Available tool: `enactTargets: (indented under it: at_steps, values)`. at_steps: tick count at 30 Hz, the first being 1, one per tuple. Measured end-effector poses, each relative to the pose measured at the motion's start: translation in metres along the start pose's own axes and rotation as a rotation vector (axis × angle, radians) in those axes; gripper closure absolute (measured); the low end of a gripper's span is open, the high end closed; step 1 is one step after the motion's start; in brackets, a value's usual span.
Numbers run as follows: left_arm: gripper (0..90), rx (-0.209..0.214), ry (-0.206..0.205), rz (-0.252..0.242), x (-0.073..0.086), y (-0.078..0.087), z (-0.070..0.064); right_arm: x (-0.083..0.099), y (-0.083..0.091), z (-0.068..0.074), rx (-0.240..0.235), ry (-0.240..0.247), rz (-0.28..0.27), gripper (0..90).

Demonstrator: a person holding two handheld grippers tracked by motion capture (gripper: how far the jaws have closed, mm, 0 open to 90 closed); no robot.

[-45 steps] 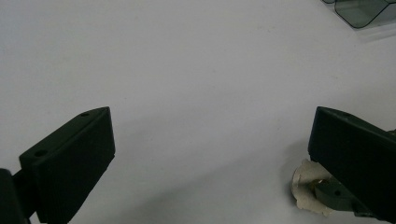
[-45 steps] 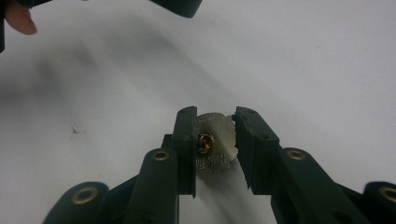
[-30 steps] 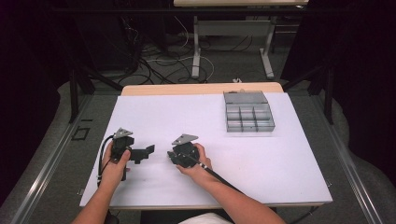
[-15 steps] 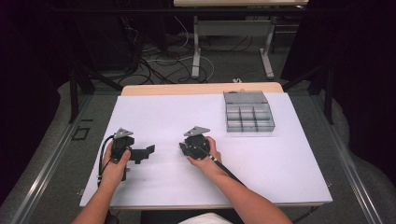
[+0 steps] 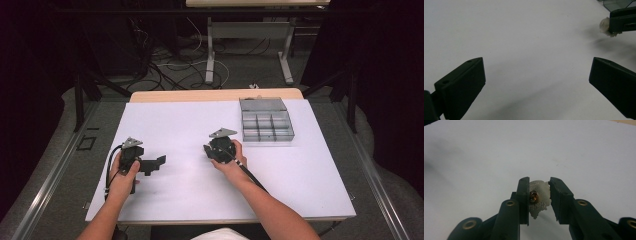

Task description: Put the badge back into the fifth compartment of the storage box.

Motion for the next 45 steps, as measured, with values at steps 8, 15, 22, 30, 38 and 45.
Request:
enactTargets:
  at_steps: [8, 15, 22, 30, 38, 45]
  values:
    - [0.9, 0.0, 0.002, 0.002, 0.0, 0.0, 0.0, -0.002, 0.007, -0.019, 0.028, -0.029, -0.007, 70.3]
    - [0.9, 0.0, 0.001, 0.004, 0.0, -0.001, 0.0, -0.003, 0.011, -0.032, 0.051, -0.043, -0.009, 70.2]
    - [0.9, 0.0, 0.001, 0.004, 0.0, -0.001, 0.0, -0.005, 0.016, -0.045, 0.068, -0.062, -0.016, 70.3]
    - [0.9, 0.0, 0.001, 0.005, 0.0, -0.001, 0.0, -0.007, 0.024, -0.059, 0.086, -0.082, -0.022, 70.3]
    - [0.9, -0.001, 0.001, 0.004, 0.0, -0.001, 0.0, -0.009, 0.032, -0.074, 0.109, -0.104, -0.035, 70.3]
    - [0.9, 0.0, 0.001, 0.009, 0.0, -0.001, 0.0, -0.009, 0.039, -0.087, 0.134, -0.121, -0.04, 70.3]
Point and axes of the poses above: each handheld gripper's, and its own axes: y roughly backward along the jaws, x roughly out of its underside, z roughly to its left, the point moved 4 cm from there along -y, roughly forward along the jaws, and after that the axes turned 11 degrees about z, right-handed, at the moved point
